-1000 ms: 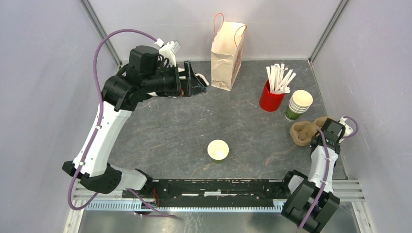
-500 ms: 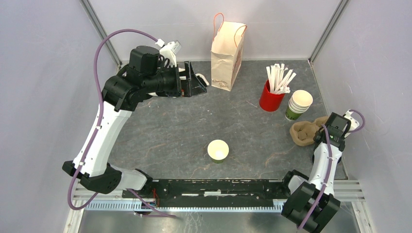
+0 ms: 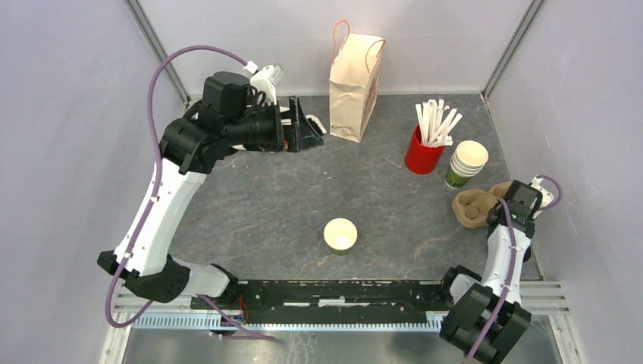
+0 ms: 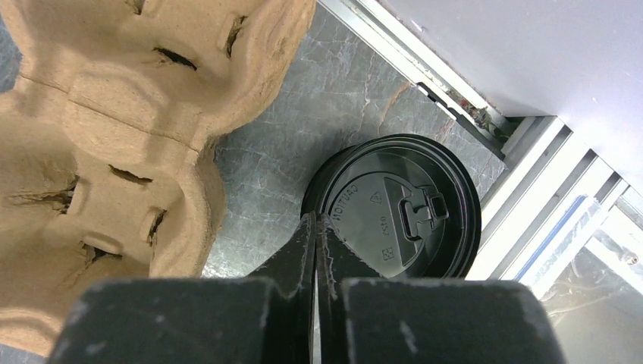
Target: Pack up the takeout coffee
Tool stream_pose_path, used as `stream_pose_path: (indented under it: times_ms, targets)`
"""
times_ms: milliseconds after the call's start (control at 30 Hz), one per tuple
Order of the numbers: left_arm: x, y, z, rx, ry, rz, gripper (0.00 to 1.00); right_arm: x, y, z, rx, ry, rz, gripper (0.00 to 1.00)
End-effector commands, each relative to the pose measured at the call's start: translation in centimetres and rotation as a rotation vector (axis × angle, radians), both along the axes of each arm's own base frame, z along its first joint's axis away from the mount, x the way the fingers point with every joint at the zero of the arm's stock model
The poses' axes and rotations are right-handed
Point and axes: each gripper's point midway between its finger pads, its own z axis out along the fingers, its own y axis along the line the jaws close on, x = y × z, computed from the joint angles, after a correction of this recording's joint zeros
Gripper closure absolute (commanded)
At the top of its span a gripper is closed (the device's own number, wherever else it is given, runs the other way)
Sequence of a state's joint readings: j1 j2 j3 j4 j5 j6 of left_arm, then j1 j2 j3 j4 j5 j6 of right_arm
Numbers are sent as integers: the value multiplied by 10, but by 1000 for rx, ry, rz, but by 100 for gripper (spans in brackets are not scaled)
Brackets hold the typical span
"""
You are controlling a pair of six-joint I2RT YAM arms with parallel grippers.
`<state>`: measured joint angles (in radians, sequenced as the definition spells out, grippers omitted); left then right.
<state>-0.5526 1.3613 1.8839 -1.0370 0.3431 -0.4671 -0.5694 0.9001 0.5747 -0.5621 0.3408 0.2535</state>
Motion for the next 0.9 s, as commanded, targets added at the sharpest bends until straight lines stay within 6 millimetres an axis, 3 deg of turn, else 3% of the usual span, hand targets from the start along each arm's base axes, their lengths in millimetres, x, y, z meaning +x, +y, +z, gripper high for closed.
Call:
stream_pose_path:
  times_ms: [0,267,500,867]
  targets:
    - [0,-8,13,-25,-65,-46,0,5,-6,3,-26,4,18,96]
    - [1,-9,14,-25,-69,-49,0,-2,-13,6,-47,22,-27,56]
    - [-2,-10,14,-13,-82,-59,0,-14,-31,13,-65,16,-155,46]
    - [-5,-11,16,-2,-101,-62,0,17,-4,-12,108,-115,-6,34]
